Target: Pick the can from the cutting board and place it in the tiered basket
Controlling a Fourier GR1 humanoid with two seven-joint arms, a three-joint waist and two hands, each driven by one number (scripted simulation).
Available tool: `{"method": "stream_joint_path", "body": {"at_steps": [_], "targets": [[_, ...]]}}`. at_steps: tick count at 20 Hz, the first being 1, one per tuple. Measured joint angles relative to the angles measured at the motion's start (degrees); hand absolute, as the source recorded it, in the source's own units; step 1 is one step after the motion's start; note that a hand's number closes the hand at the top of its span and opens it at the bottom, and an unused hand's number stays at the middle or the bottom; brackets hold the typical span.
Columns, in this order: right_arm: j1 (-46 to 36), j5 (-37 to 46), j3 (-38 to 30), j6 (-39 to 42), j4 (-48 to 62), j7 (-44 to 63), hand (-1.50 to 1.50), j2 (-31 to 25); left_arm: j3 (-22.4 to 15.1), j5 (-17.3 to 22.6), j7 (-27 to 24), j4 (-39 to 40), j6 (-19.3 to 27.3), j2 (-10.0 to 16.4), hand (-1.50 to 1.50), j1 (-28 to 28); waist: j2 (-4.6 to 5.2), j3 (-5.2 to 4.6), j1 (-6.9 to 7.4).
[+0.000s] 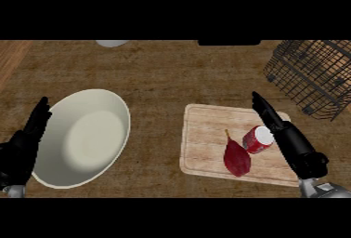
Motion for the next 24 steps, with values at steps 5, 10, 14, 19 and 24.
{"method": "stream_joint_path", "body": {"at_steps": [5,10,14,19,24], "targets": [[-1.9,-11.8,-8.4,8.3,2.3,-1.5,1.50,-1.1,0.4,-2.1,-2.3,2.5,0.1,-1.1,0.00,-3.4,0.98,-0.04,0.46],[-1.0,-10.3,-15.5,1.5,8.8,0.3,-1.50,-3.3,0.6,-2.0,-2.6,3.9,0.0,-1.7,0.00,-5.4,1.33,0.00,-1.11],[1.5,-9.1,-20.1,-0.5,12.1,0.6,-1.50,-5.3,1.1,-1.9,-4.3,8.3,-1.6,-2.7,0.00,-8.3,1.31,-0.06,-0.35],[2.1,-10.2,-23.6,6.1,8.8,5.5,-1.50,-13.2,0.6,-3.3,-5.2,10.9,-2.0,-4.6,0.00,-9.8,1.15,-0.12,0.18],[-0.7,-9.1,-20.9,16.7,6.5,11.8,-1.50,-23.6,0.8,-3.3,-5.2,11.5,-2.5,-4.8,0.00,-10.8,1.18,-0.22,0.97]]}}
